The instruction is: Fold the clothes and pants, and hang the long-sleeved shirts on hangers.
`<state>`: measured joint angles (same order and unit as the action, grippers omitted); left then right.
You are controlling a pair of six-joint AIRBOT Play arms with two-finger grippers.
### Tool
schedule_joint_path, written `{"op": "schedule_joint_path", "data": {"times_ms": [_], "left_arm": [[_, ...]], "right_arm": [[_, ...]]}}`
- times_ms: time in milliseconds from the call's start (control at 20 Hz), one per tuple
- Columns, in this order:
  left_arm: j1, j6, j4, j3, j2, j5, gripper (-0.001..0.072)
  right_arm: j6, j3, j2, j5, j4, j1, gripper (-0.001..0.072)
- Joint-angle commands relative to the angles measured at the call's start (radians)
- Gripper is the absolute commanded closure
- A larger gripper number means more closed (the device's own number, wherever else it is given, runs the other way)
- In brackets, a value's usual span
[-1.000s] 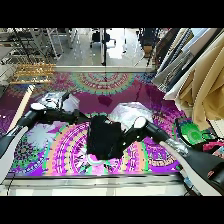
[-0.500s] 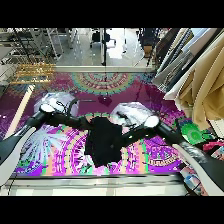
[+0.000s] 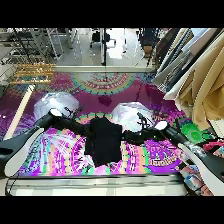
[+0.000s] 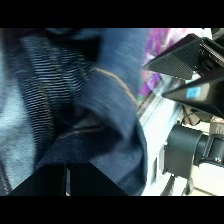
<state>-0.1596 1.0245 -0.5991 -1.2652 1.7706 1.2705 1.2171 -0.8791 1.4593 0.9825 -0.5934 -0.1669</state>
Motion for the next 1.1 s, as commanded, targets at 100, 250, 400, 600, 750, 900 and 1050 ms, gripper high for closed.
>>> {"op": "schedule_joint_path", "data": {"times_ms": [100, 250, 400, 600, 750, 900, 1050], "left_arm": [[-0.001, 0.000, 0.002, -0.001, 0.032, -0.001, 0.0702], [-0.001, 0.006, 0.010, -0.001, 0.032, 0.010, 0.0701], [0.006, 0.018, 0.008, -0.001, 0.014, 0.076, 0.0702], [0.050, 0.008, -0.060, -0.001, -0.154, 0.183, 0.0702], [0.092, 0.008, -0.090, 0.000, -0.321, 0.217, 0.0701], [0.130, 0.008, -0.090, 0.000, -0.453, 0.282, 0.0701], [0.138, 0.008, -0.089, 0.000, -0.535, 0.297, 0.0701]], "right_arm": [[-0.164, -0.043, 0.168, -0.014, 0.225, -0.053, 0.0019], [-0.161, -0.172, 0.263, -0.029, 0.265, -0.134, 0.0167], [-0.145, -0.271, 0.263, -0.045, 0.224, -0.157, 0.0686], [0.132, -0.279, 0.031, -0.041, -0.117, -0.086, 0.0687], [0.320, -0.279, -0.259, 0.070, -0.364, 0.052, 0.0688], [0.407, -0.279, -0.546, 0.200, -0.496, 0.300, 0.0689], [0.394, -0.279, -0.722, 0.418, -0.557, 0.660, 0.0689]]}}
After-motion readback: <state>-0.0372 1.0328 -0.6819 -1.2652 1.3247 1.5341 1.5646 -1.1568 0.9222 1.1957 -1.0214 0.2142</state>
